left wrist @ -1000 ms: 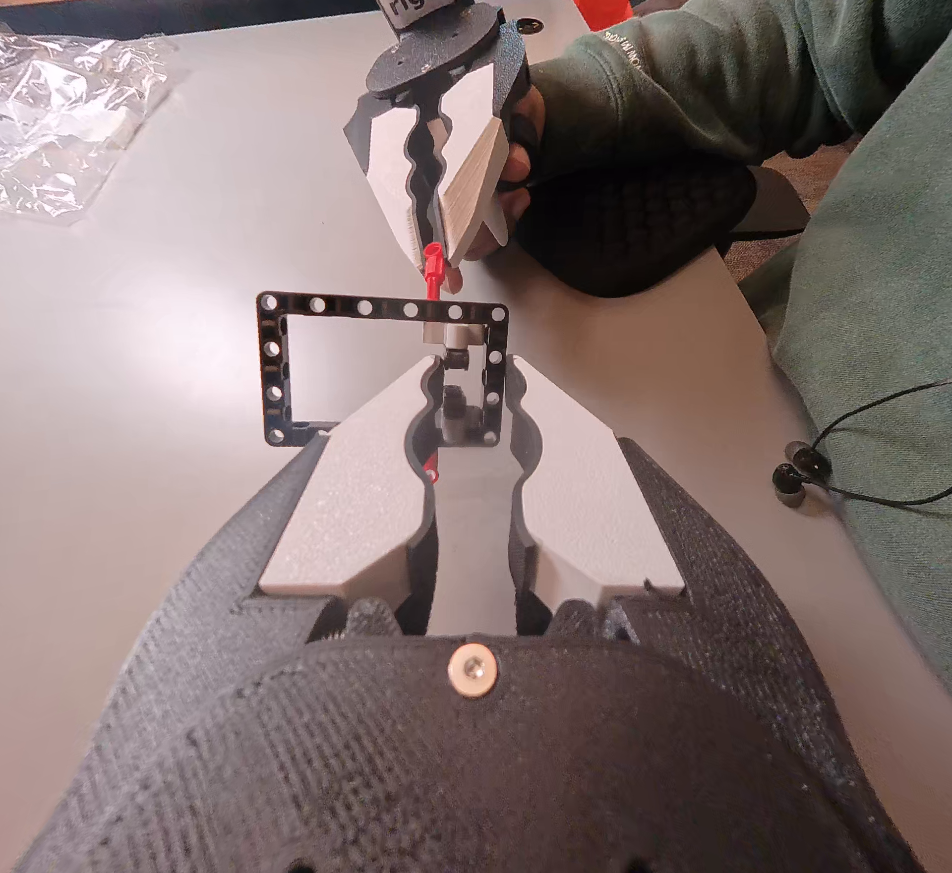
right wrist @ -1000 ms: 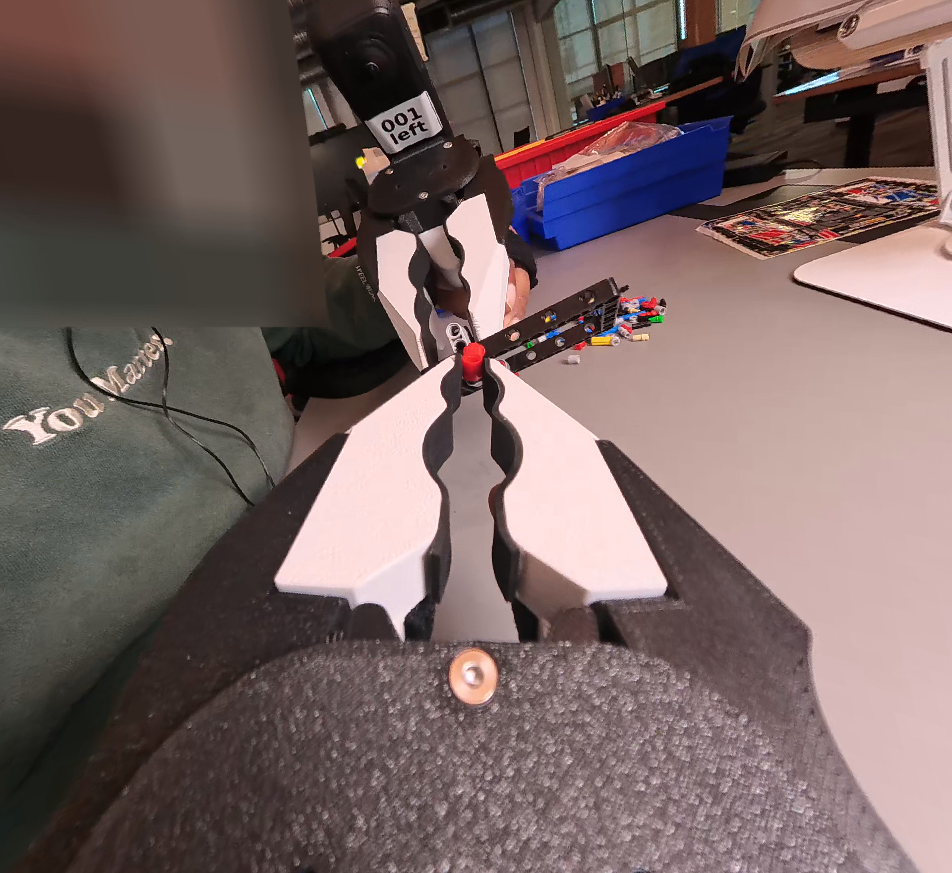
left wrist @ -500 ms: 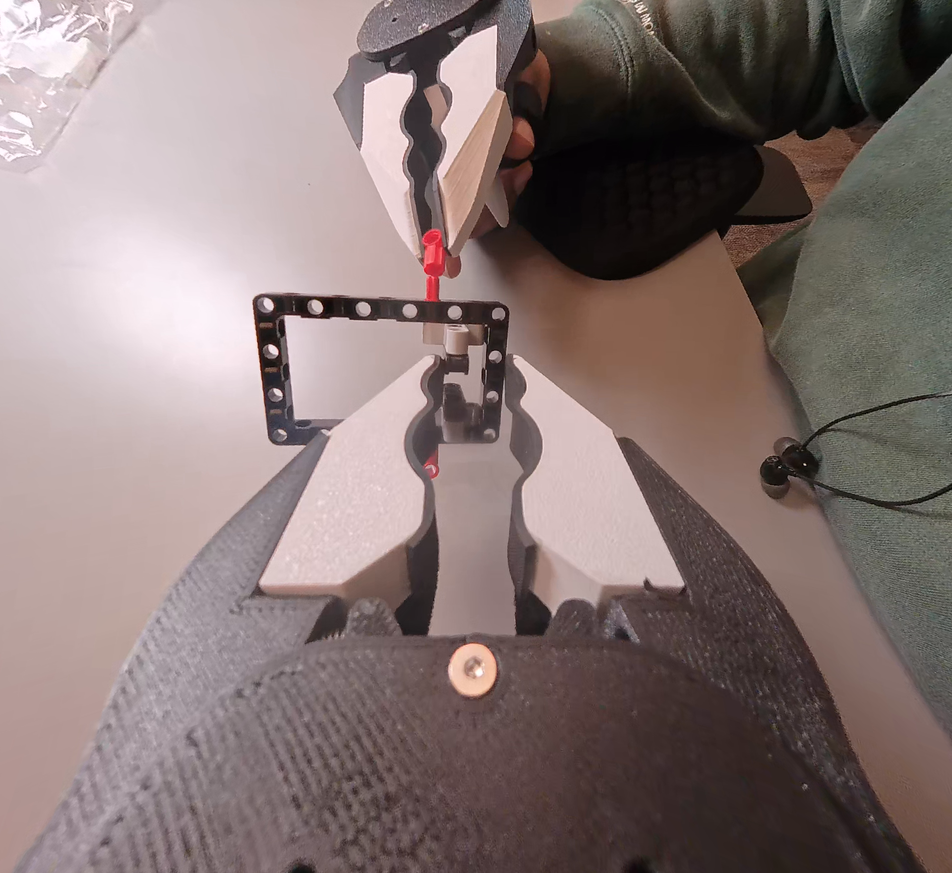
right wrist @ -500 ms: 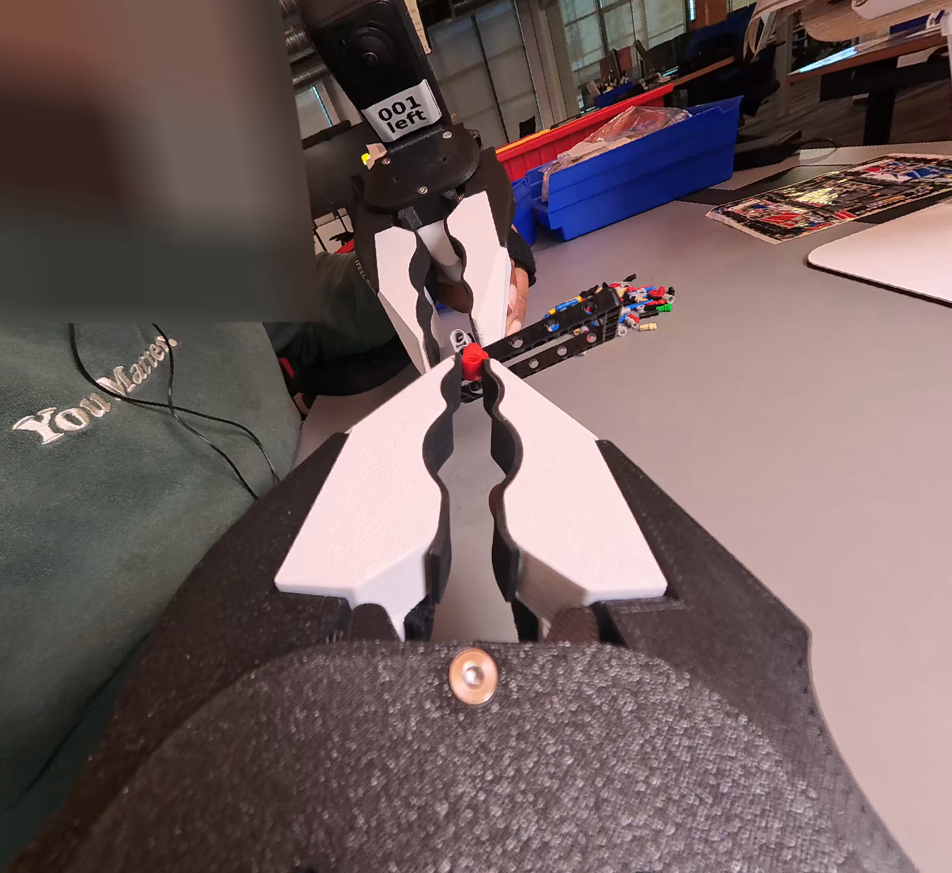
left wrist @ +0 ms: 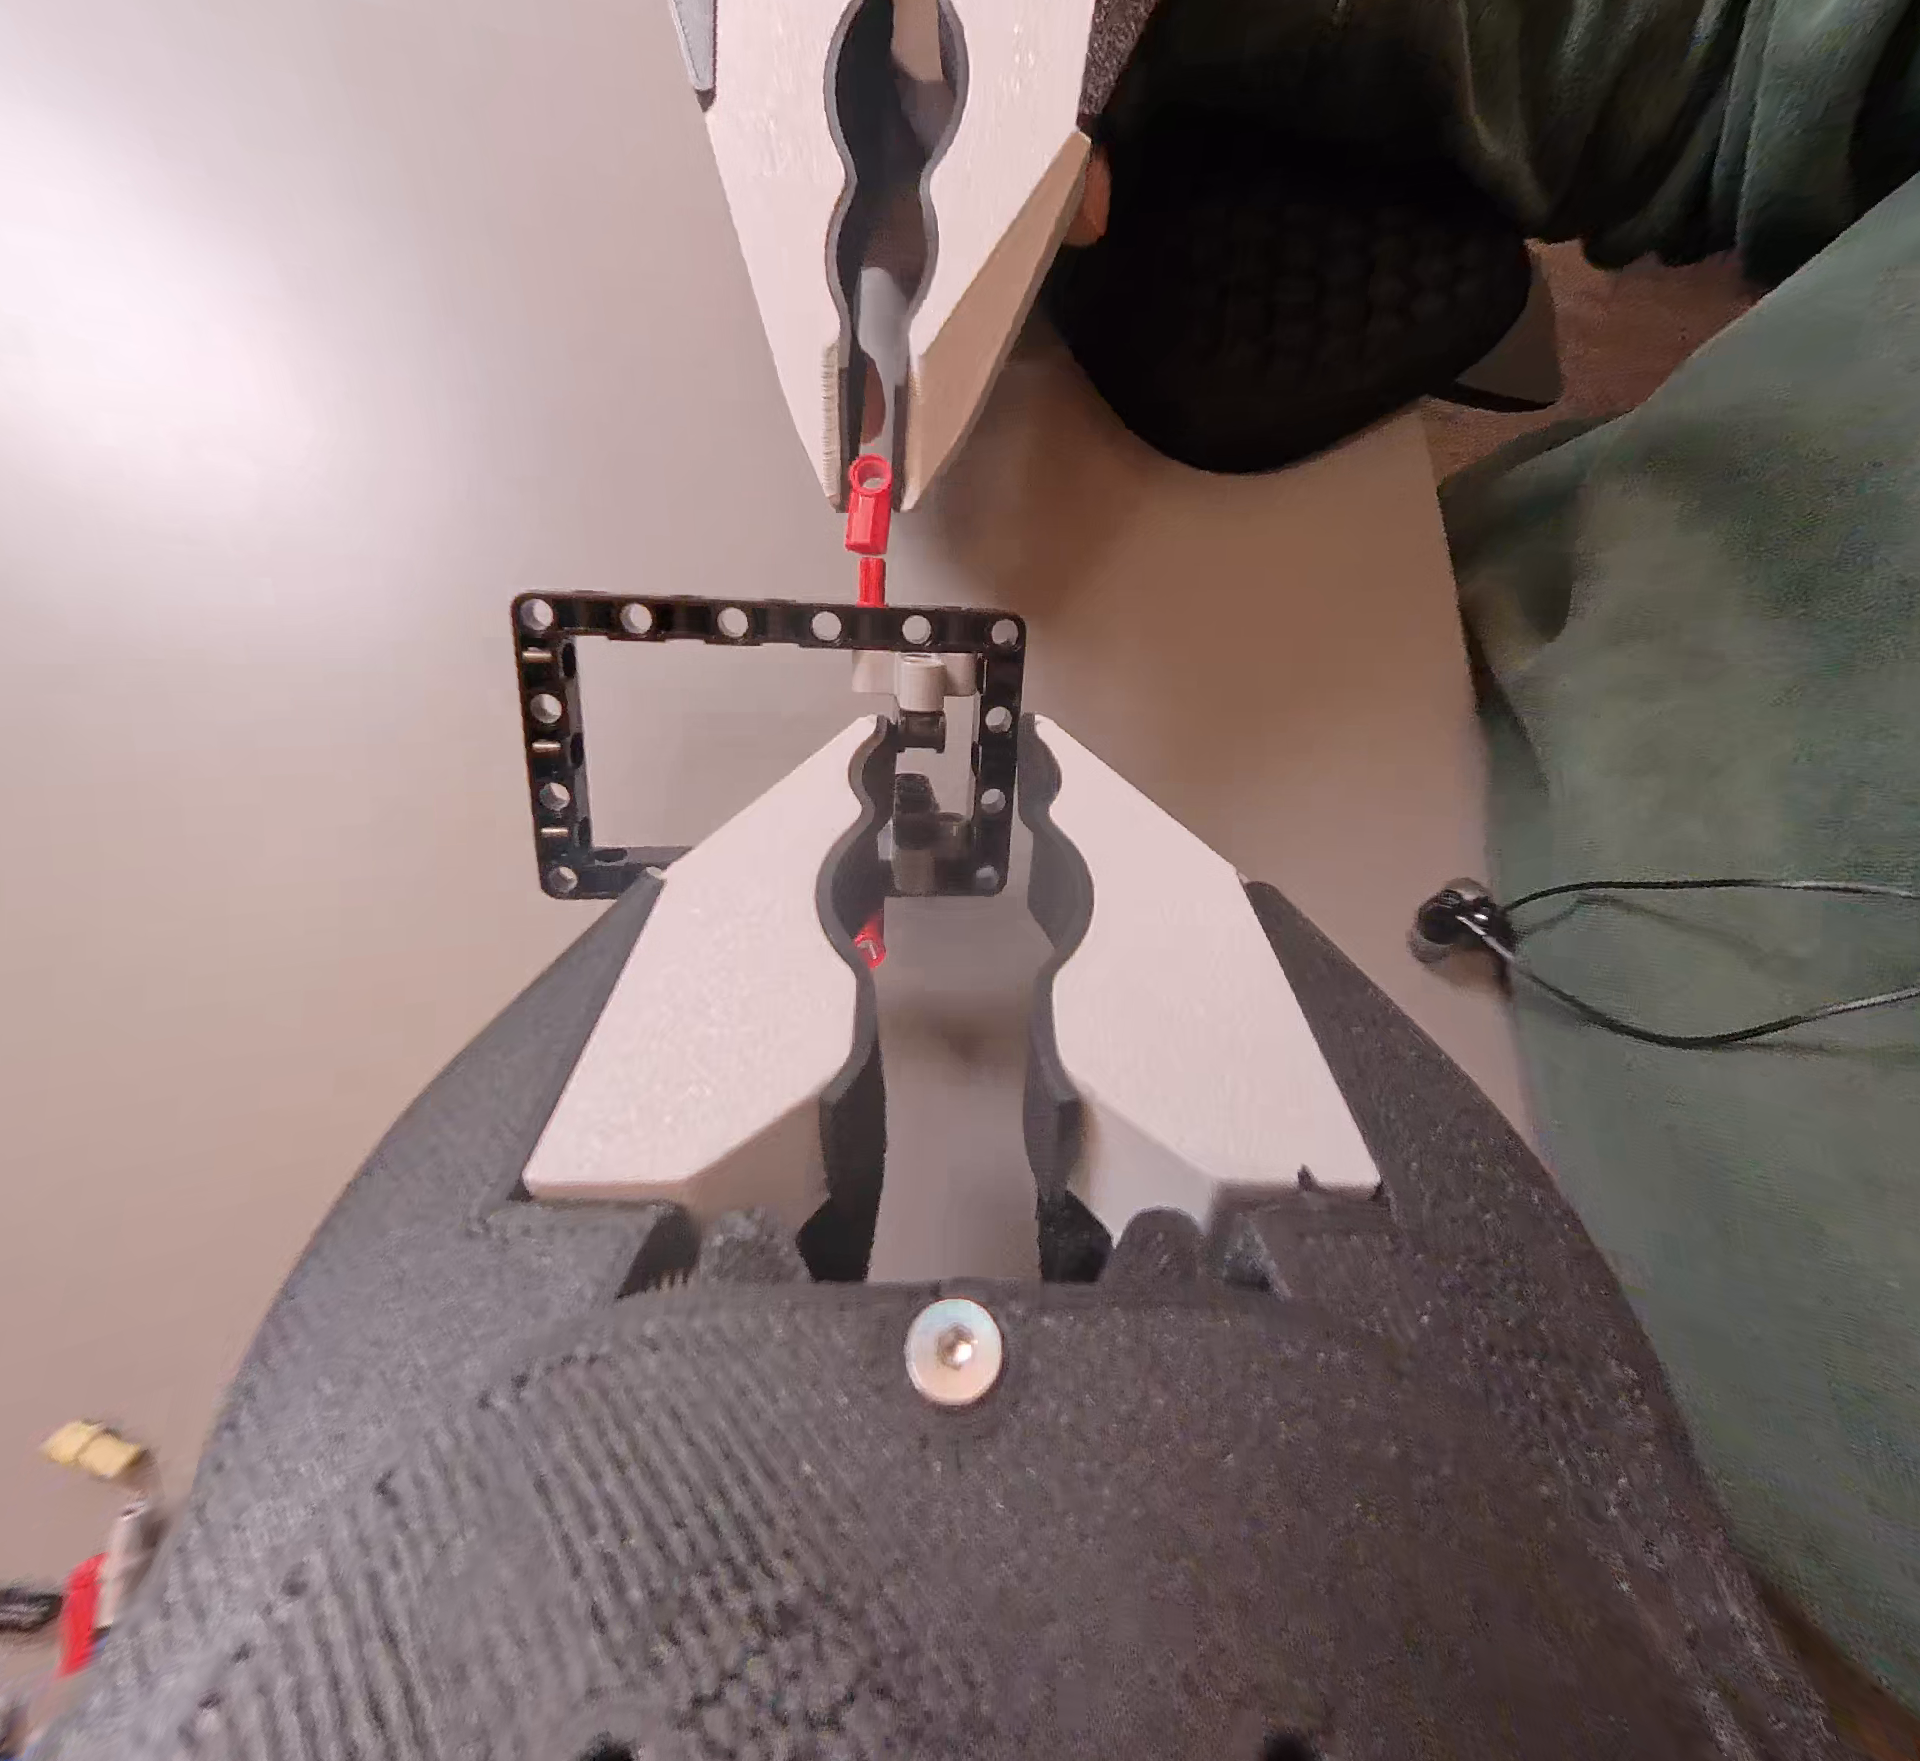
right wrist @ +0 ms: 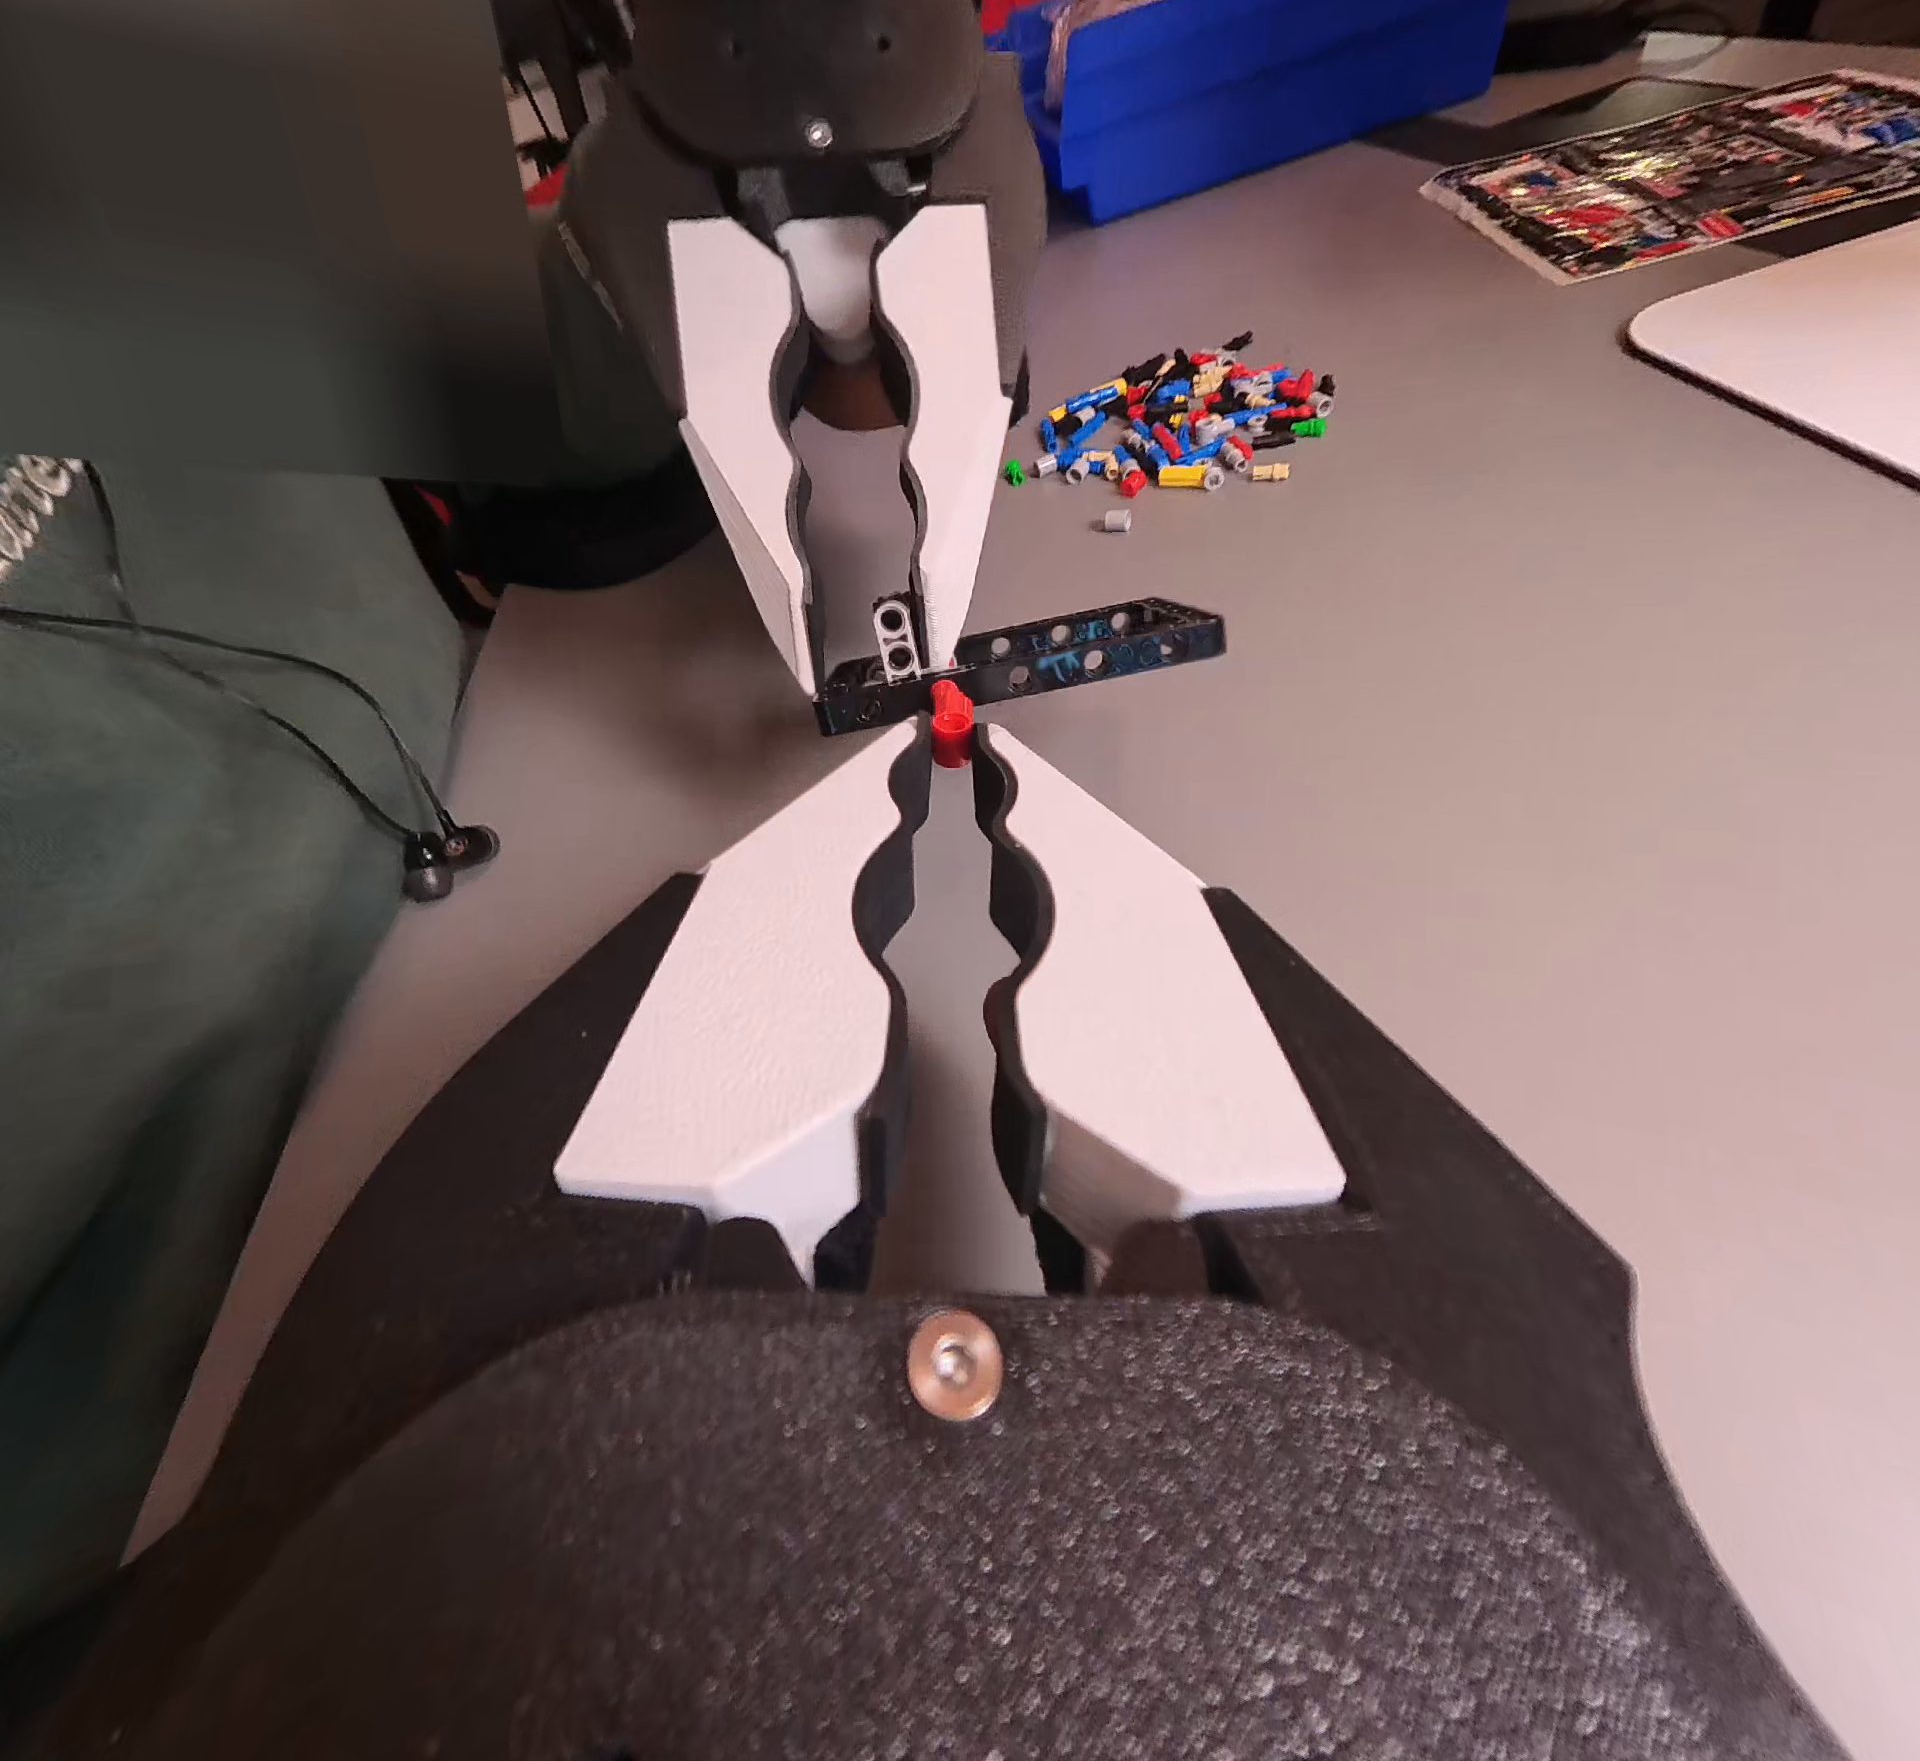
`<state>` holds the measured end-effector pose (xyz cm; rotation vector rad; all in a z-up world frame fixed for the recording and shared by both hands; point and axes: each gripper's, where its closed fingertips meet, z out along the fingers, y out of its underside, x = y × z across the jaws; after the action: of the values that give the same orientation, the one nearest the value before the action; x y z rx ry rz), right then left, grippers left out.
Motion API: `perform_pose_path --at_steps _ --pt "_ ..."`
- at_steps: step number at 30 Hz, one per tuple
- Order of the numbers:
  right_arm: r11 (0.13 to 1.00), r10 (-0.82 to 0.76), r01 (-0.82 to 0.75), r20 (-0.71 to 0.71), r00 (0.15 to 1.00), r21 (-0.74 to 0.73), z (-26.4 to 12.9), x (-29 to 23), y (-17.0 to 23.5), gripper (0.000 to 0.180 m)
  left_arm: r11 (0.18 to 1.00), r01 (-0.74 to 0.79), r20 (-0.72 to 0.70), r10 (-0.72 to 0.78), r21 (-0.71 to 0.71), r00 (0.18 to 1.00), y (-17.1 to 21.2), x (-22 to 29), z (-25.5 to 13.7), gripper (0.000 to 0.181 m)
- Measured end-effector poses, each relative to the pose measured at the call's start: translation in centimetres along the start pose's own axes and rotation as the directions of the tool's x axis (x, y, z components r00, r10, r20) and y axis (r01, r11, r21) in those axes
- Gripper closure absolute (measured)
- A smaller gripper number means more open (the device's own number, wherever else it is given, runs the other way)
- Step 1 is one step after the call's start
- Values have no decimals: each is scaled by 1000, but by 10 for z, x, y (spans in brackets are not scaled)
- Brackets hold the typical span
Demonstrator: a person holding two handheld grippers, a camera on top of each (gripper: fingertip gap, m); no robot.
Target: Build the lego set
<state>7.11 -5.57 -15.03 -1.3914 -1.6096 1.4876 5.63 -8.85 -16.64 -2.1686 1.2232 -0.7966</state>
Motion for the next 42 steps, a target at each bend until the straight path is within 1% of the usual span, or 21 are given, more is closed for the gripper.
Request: perform_pose_path --at_steps 4,8,22,29,32,36,39,42 --pt "997 -57 58 27 998 -44 6 -7 5 175 996 86 -71 -86 -12 994 5 4 -1 159" --pt "994 -94 97 51 994 -51 10 -12 4 175 992 121 -132 -124 -29 983 9 10 -1 159" --pt "986 -136 141 60 989 -84 11 -15 9 175 990 137 -178 -142 -39 974 11 14 0 158" --pt "974 -177 187 84 981 -125 14 -19 13 175 987 151 -239 -159 -52 958 14 21 0 158" --pt "960 -207 224 110 972 -167 15 -22 17 175 985 161 -270 -171 -59 947 15 23 1 158" --pt "919 -259 300 183 948 -256 17 -29 24 175 982 177 -331 -189 -66 925 18 29 1 159" --pt "909 -278 322 192 941 -263 18 -27 20 175 979 204 -367 -201 -32 908 17 28 0 159" --pt "933 -273 303 165 948 -193 15 -25 10 175 973 230 -411 -196 34 890 10 26 -6 159"
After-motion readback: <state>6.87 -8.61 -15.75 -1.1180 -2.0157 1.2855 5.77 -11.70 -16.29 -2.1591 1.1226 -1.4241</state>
